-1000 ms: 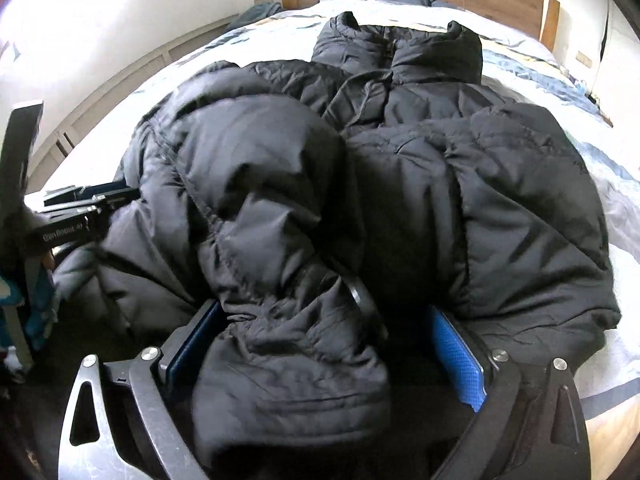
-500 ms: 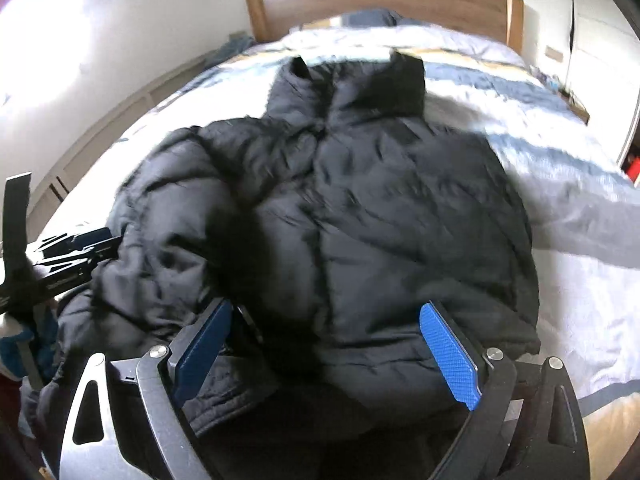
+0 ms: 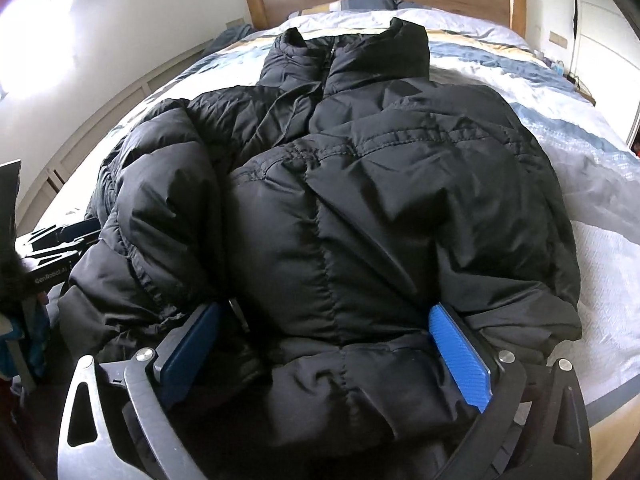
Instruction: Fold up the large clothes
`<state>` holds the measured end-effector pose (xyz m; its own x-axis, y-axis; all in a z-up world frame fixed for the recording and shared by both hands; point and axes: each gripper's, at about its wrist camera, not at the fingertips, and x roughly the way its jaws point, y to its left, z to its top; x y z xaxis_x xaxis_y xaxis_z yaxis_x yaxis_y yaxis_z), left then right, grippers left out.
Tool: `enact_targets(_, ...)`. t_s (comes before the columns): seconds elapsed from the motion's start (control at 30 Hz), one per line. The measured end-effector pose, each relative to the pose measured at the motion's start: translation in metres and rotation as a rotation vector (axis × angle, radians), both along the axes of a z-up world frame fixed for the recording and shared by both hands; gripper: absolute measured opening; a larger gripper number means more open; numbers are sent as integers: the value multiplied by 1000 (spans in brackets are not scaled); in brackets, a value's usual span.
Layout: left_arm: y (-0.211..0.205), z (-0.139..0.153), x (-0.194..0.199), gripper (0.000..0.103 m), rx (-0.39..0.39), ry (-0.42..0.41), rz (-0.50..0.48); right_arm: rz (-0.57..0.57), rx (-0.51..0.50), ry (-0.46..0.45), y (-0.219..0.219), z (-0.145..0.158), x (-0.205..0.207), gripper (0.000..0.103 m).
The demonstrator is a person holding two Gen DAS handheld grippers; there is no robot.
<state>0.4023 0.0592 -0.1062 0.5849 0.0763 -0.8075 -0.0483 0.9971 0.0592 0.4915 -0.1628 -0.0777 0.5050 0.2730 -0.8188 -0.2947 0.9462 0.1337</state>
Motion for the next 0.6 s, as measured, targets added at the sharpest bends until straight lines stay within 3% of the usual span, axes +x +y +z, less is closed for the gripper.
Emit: enact_targets(0.6, -12, 11, -16, 57, 59, 30, 12, -29, -28, 22, 1, 10, -12, 103)
